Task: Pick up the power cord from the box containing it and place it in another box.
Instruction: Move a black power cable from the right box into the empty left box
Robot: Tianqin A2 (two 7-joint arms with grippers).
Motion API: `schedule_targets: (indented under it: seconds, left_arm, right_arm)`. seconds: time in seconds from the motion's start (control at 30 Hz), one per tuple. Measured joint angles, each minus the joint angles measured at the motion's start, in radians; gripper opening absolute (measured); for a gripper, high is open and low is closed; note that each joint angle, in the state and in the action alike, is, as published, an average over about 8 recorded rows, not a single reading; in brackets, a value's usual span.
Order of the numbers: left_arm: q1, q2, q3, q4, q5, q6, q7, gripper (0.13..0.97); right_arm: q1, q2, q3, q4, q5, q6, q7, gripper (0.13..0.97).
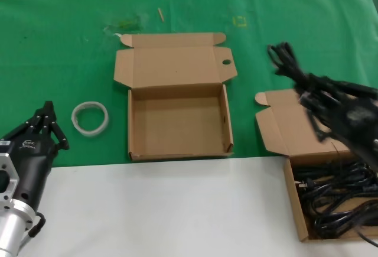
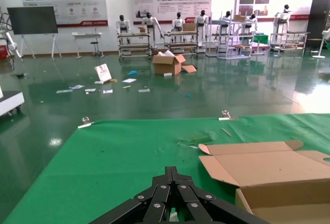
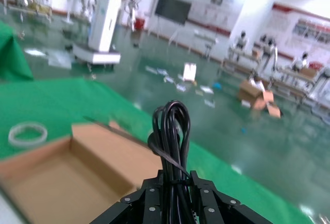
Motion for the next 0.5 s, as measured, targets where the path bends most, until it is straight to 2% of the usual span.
schedule_targets:
  seconds: [0.13, 0.3, 0.5]
  left_arm:
    - [0.000, 0.000, 0.000, 0.000, 0.000, 0.000, 0.000, 0.140]
    - [0.000, 0.000, 0.000, 0.000, 0.000, 0.000, 0.000, 0.140]
    - [0.000, 0.000, 0.000, 0.000, 0.000, 0.000, 0.000, 0.140]
  right_arm:
    - [0.180, -0.179, -0.094, -0.099, -0.178, -0.069, 0.081, 0.230]
    - [0.393, -0.407, -0.206, -0.297, -0.404, -0.156, 0.195, 0.230]
    - [0.535, -0.639, -0.230, -0.530, -0.625, -0.243, 0.228, 0.230]
